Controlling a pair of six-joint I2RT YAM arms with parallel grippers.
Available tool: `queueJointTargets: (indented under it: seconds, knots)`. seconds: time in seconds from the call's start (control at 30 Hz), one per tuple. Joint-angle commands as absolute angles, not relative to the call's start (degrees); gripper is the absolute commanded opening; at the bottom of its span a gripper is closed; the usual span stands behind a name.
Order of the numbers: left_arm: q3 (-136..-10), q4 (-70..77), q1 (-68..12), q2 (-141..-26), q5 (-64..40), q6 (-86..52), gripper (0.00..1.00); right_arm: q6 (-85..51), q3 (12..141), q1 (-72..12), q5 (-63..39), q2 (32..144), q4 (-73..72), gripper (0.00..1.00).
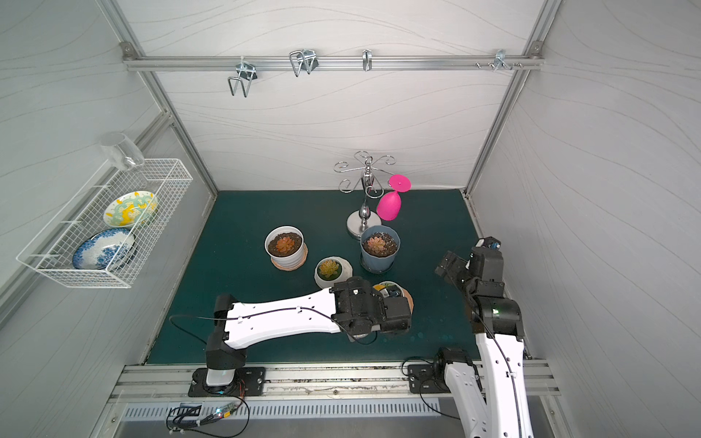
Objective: Water the succulent around the soil edge
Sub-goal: Water the soil of the potted plant with water.
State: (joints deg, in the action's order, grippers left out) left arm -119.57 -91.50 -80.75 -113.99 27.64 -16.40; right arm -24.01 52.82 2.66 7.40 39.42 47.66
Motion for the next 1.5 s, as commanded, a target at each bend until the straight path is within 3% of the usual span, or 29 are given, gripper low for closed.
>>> queueJointTargets:
  seconds: [0.0,1.07,1.47]
  knots:
    - [-122.5,-91.2,-78.7,-114.2,27.7,-15.1,0.00,-23.6,53.9,3.0,7.3,38.8,48.2,0.99]
    - [-106.0,-85.7,-74.4,-100.9,28.9,-19.4,0.00,-23.6,53.8,3.2,7.0,39.1,47.8,0.99]
    - [-85.6,-76.0,-74.4,-86.7,27.7,-24.1,0.00,-23.5,54.1,3.2,7.2,39.1,48.2,0.99]
